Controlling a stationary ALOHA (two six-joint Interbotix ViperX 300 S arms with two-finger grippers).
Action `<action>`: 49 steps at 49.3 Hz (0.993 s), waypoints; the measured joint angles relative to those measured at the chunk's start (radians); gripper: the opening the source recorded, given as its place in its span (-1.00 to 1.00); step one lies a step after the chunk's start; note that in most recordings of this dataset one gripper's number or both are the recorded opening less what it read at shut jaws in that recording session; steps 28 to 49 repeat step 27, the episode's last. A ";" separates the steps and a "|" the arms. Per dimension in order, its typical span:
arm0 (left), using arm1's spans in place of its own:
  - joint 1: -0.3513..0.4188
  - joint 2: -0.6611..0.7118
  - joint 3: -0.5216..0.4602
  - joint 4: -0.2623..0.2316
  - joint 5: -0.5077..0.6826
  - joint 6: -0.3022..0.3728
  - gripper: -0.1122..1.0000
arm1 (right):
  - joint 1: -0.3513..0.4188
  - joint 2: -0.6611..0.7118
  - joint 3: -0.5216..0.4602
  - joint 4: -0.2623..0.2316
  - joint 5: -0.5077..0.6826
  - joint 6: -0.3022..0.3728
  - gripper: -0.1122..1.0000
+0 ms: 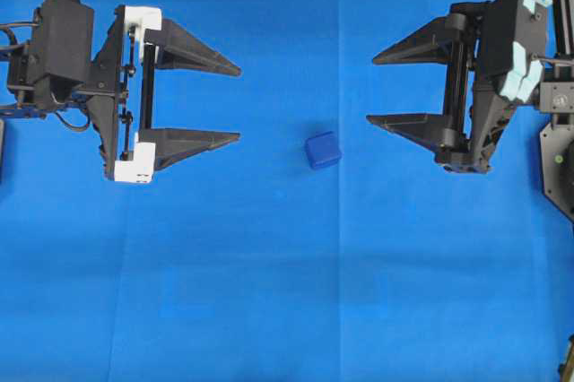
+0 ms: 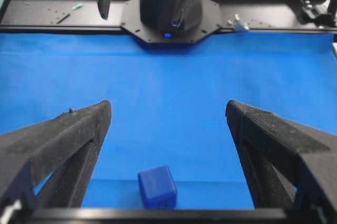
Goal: Handover the blue block to the right arm after grasping it with the left arm, then place it in the designated position.
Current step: 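Open the right gripper and retract it to the right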
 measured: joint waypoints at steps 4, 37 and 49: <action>0.000 -0.002 0.000 0.000 0.000 0.000 0.87 | 0.000 -0.006 0.002 -0.015 -0.025 0.000 0.60; -0.002 0.000 0.000 0.000 0.000 -0.003 0.87 | 0.000 -0.063 0.055 -0.097 -0.245 -0.002 0.59; -0.002 0.000 0.000 0.000 0.000 -0.003 0.87 | 0.000 -0.063 0.055 -0.097 -0.245 -0.002 0.59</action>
